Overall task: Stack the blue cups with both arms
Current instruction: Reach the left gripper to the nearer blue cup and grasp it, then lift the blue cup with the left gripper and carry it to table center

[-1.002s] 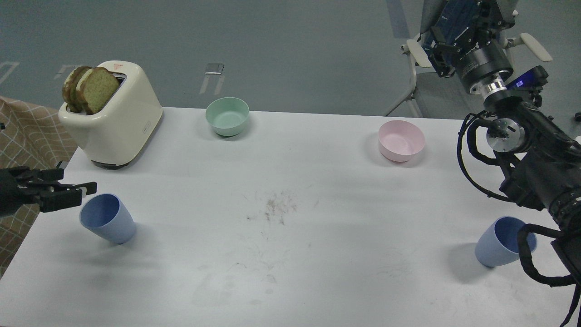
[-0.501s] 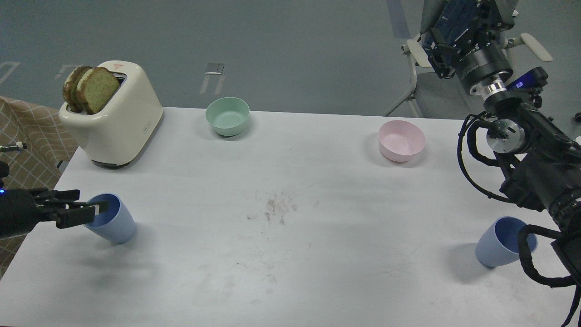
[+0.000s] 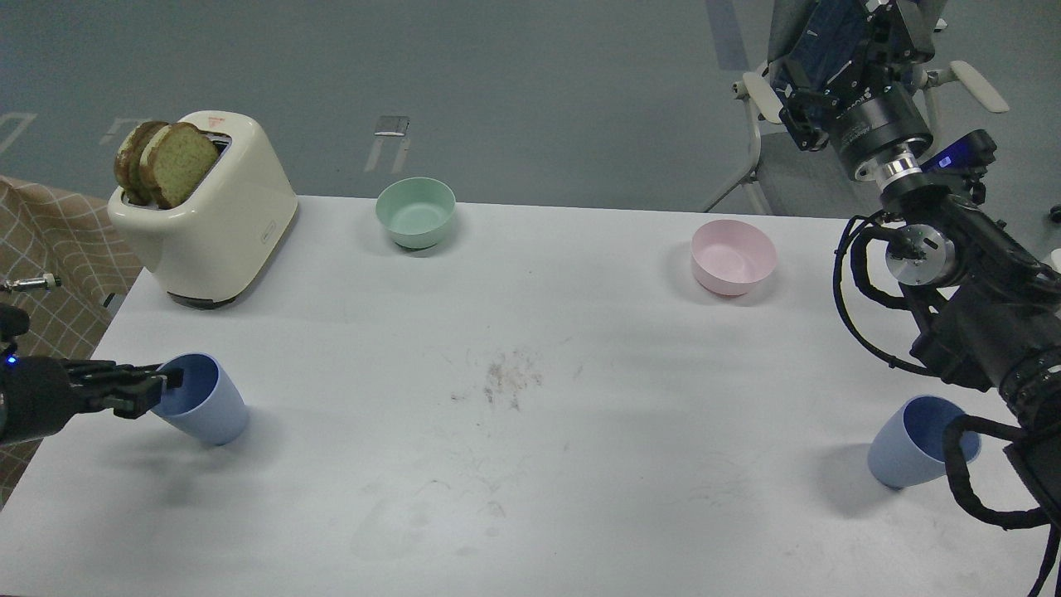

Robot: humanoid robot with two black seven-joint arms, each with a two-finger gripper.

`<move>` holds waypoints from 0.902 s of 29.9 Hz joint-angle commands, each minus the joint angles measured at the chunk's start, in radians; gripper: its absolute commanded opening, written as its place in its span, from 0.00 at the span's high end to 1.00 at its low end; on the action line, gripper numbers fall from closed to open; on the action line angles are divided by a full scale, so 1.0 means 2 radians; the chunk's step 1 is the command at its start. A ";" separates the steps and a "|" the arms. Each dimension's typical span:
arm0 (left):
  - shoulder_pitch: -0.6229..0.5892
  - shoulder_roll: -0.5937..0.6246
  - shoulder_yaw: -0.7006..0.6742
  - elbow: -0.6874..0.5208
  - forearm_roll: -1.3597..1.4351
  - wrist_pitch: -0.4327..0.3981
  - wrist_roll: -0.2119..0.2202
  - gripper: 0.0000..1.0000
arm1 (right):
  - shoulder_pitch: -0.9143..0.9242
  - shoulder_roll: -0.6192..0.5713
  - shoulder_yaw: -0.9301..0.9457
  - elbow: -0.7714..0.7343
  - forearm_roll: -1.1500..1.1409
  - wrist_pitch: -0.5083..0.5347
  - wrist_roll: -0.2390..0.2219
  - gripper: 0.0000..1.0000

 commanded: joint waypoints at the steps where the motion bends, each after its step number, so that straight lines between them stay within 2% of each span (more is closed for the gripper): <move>1: -0.002 0.004 -0.002 -0.004 0.002 0.004 0.000 1.00 | 0.000 0.000 0.000 0.000 0.000 0.000 0.000 0.00; 4: -0.008 0.008 -0.006 -0.017 0.007 0.023 0.000 1.00 | 0.004 0.000 0.001 0.000 0.000 0.000 0.000 0.00; 7: -0.035 0.011 -0.010 -0.034 0.025 0.025 0.000 1.00 | 0.013 -0.001 0.001 0.000 0.000 0.000 0.000 0.00; 11: -0.126 0.006 -0.010 -0.063 0.096 0.021 0.000 1.00 | 0.063 -0.010 -0.002 -0.005 -0.002 0.000 0.000 0.00; 13: -0.149 -0.002 -0.010 -0.066 0.109 0.017 0.000 1.00 | 0.081 -0.011 -0.011 -0.006 -0.002 0.000 0.000 0.00; 15: -0.183 -0.037 -0.010 -0.068 0.116 -0.002 0.000 1.00 | 0.109 -0.011 -0.034 -0.007 -0.002 0.000 0.000 0.00; 17: -0.225 -0.088 -0.008 -0.068 0.118 -0.046 0.000 1.00 | 0.141 -0.008 -0.067 -0.009 -0.002 0.000 0.000 0.00; 19: -0.247 -0.120 -0.008 -0.068 0.122 -0.071 0.000 1.00 | 0.160 -0.003 -0.085 -0.016 -0.002 0.000 0.000 0.00; 20: -0.247 -0.120 -0.008 -0.068 0.122 -0.071 0.000 1.00 | 0.160 -0.003 -0.085 -0.016 -0.002 0.000 0.000 0.00; 25: -0.284 -0.238 -0.006 -0.057 0.175 -0.106 0.000 1.00 | 0.198 0.026 -0.099 -0.041 -0.002 0.000 0.000 0.00; 27: -0.288 -0.260 -0.006 -0.051 0.183 -0.119 0.000 1.00 | 0.203 0.031 -0.100 -0.045 -0.002 0.000 0.000 0.00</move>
